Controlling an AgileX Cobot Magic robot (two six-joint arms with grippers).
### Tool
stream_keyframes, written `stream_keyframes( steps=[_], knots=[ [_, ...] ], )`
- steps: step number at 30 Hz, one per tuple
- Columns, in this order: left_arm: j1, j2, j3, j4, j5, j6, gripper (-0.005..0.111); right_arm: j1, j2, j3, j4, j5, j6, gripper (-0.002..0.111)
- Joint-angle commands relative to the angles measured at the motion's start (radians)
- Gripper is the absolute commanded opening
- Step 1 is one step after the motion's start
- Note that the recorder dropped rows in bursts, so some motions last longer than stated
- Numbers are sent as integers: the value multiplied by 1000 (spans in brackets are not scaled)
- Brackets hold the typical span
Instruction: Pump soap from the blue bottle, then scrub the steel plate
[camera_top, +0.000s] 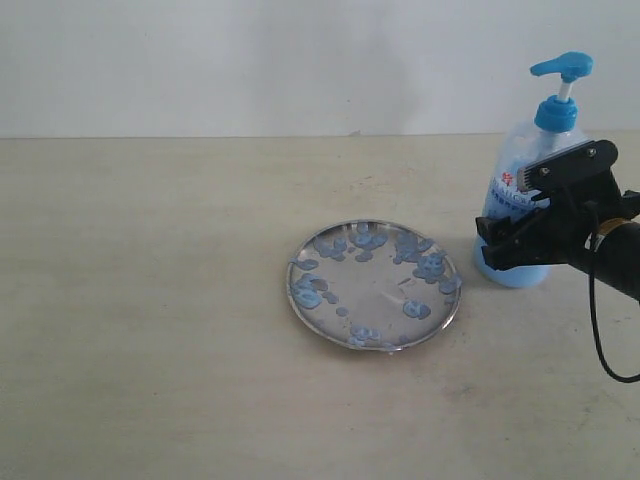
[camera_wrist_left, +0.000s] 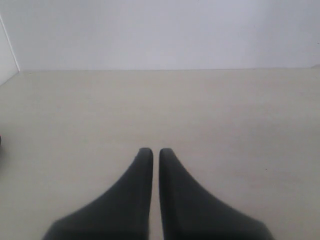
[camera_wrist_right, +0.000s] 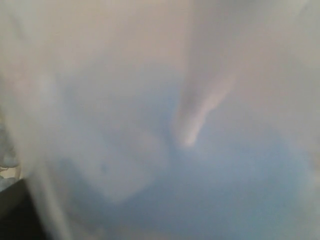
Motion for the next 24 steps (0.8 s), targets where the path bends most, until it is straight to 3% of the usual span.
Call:
stream_keyframes(
  steps=[1,4,9,11,16,20,24],
  knots=[
    [2,-2,-2,-294,-146,-152,4,-2,-2,-6,8,-45,-23,0],
    [2,-2,-2,-559,-141,-316,4,-2,-2,-6,3,-45,-126,0],
    [2,-2,-2,-753,-101,-331,4,-2,-2,-6,0,-45,-231,0],
    [2,-2,-2,-750,-113,-306,4,-2,-2,-6,-16,-45,-227,0],
    [2,6,-2,-773,-104,-130,4,-2,-2,-6,-129,-46,-121,0],
    [2,166,-44,-785,-53,5,4,-2,-2,-6,-146,-46,-121,0],
    [-2,375,-175,-943,23,420,4,-2,-2,-6,-152,-46,-121,0]
  ],
)
